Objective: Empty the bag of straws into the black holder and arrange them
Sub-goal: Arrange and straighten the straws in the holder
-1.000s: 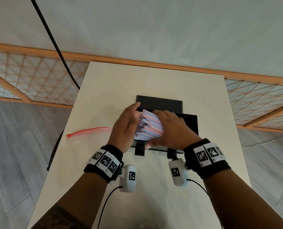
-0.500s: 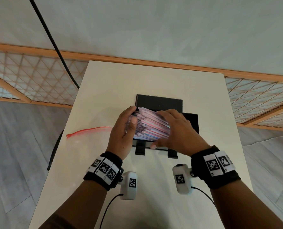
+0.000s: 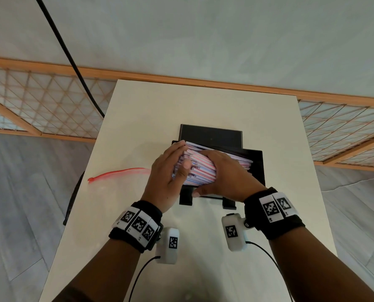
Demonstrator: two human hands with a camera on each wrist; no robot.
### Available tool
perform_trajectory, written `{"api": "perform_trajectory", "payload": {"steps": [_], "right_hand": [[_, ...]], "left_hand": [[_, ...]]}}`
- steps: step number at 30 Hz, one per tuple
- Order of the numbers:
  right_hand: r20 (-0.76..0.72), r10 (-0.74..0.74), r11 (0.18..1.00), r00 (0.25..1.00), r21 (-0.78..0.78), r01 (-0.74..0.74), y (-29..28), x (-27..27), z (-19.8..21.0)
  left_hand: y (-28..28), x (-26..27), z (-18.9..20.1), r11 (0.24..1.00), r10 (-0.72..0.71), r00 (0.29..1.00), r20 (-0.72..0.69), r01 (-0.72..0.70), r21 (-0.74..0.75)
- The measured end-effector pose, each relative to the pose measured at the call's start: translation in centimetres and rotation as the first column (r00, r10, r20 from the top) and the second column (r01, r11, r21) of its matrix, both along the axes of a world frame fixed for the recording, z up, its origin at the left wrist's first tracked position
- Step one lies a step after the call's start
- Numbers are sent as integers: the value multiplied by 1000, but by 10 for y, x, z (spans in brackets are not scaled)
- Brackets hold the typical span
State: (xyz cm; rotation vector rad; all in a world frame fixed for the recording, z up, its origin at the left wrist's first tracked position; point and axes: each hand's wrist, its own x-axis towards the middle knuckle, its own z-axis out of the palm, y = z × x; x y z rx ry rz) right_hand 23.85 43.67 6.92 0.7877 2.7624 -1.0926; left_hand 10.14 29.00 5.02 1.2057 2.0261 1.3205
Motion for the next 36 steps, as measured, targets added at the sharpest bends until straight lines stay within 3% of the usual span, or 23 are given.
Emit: {"api": "perform_trajectory", "payload": {"steps": [5, 11, 22, 28, 36], "right_hand": [[-23, -9, 998, 1000, 69, 11, -3, 3, 2], [-65, -43, 980, 997, 193, 55, -8, 9, 4], [21, 44, 997, 999, 59, -45, -9, 5, 10], [45, 12, 996, 999, 88, -16, 5, 13, 16], [26, 34, 995, 999, -94, -31, 6, 7, 15]], "left_hand": [[-4, 4, 2, 998, 23, 996, 82, -27, 50], [-1, -3, -1, 999, 37, 998, 45, -38, 29], [-2, 2, 2, 999, 32, 998, 60, -34, 36], [-6, 6, 9, 996, 63, 996, 59, -67, 64], [-6, 14, 7, 999, 32, 995, 96, -34, 24]]}}
